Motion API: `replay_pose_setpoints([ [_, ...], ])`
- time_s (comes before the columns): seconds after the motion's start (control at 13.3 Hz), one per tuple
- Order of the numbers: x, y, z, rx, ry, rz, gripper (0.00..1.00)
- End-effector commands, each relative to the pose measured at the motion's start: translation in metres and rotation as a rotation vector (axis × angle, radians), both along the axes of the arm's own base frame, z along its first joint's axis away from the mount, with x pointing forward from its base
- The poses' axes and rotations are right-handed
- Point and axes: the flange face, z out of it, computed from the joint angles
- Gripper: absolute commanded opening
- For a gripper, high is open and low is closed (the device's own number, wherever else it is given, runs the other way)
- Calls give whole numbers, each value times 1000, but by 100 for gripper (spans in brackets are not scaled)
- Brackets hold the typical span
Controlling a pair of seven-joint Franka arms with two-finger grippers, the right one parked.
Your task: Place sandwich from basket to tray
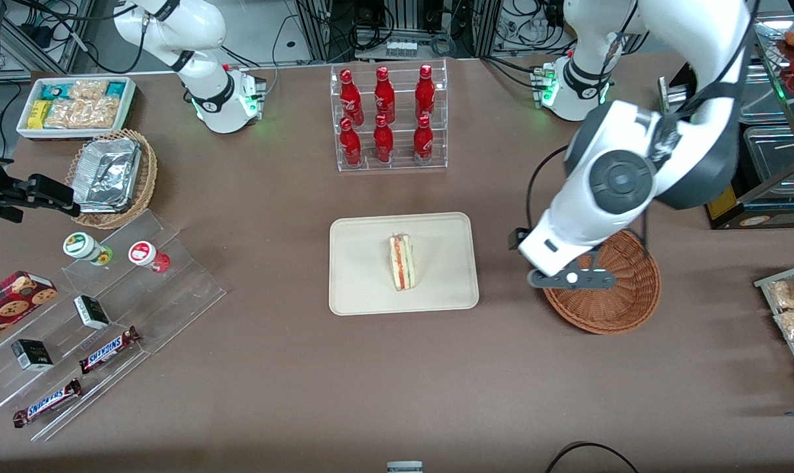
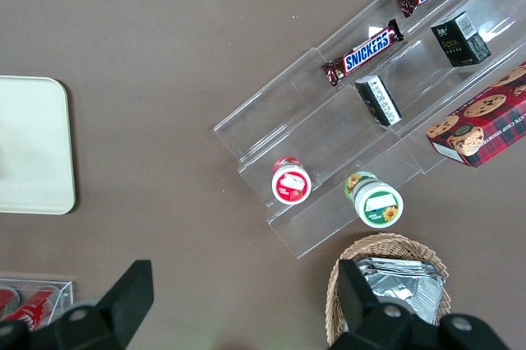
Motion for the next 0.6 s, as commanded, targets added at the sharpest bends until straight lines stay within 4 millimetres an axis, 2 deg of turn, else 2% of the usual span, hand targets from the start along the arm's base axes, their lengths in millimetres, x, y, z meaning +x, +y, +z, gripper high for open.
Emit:
replay_pose_setpoints([
  [0.0, -32, 26, 14, 13, 1, -22, 100],
  [0.15, -41, 55, 27, -11, 1, 33, 100],
  [0.45, -49, 77, 43, -25, 47, -39, 100],
  [0.53, -54, 81, 53, -27, 41, -69, 100],
])
